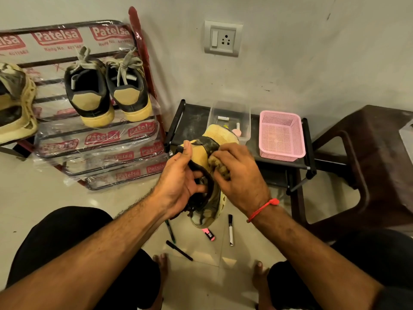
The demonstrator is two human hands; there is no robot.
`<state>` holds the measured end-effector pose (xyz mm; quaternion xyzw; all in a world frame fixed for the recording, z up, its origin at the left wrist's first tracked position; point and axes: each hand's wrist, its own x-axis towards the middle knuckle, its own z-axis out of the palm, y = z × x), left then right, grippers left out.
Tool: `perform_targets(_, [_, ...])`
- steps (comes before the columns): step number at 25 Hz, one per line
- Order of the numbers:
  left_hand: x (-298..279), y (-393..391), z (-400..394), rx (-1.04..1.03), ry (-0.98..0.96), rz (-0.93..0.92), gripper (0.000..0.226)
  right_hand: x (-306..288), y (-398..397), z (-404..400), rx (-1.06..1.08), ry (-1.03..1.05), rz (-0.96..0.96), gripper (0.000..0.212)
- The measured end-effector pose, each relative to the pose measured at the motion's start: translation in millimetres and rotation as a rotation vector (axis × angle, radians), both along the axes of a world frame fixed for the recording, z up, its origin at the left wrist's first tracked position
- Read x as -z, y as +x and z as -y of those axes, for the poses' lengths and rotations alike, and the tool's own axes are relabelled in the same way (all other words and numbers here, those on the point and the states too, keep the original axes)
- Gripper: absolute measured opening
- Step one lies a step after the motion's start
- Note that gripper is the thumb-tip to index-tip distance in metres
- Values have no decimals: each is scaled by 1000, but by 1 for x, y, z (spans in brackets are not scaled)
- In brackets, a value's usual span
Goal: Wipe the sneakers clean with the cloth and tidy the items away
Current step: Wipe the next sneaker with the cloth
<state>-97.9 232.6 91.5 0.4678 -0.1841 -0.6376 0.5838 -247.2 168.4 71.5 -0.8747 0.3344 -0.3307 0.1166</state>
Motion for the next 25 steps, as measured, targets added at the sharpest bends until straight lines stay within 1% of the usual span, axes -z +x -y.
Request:
perform_targets(2, [3, 5, -1, -14, 28, 27, 57, 4, -2, -2, -94, 134, -74, 28])
perform_targets(3, [4, 7, -1, -10, 41, 38, 58, 1, -4, 0, -113, 214, -55, 27])
perform_targets(4, [5, 7, -1, -3, 45, 41, 58, -3, -5, 2, -105, 283, 9, 26])
perform_targets(6, [5, 8, 0, 5, 38, 10, 59, -15, -5, 5, -30, 352, 212, 27])
perform_targets(8, [4, 5, -1, 23, 48, -25, 60, -24, -4, 5, 15, 321, 373, 30])
perform_targets(9, [6, 3, -1, 42, 56, -35, 61, -25, -4, 4, 5, 270, 383, 32])
perform_targets(10, [8, 1, -1, 62, 59, -40, 61, -25, -4, 3, -15, 188, 320, 34])
perform_targets(12, [11, -3, -2, 74, 55, -41, 59, -20, -6, 4, -101, -9, 67, 35])
perform_targets(13, [12, -3, -2, 66, 50, -45, 58, -17, -6, 4, -168, -54, -39, 36])
perform_targets(14, [12, -2, -2, 58, 49, -59, 59, -13, -6, 5, -235, -51, -107, 39])
perform_targets(16, [13, 3, -1, 32, 59, -98, 62, -10, -7, 8, -314, 29, -144, 44])
perform_targets(19, [15, 7, -1, -12, 63, -135, 63, -6, -3, 4, -271, 213, -62, 50])
perform_targets(22, [13, 5, 1, -34, 41, -108, 61, 3, 7, -4, -85, 255, 64, 41])
perform_targets(23, [12, 5, 1, -41, 39, -114, 61, 5, 8, -6, -39, 300, 132, 49])
perform_targets(25, [10, 6, 3, -66, 31, -141, 61, 5, 7, -2, 22, 426, 279, 78])
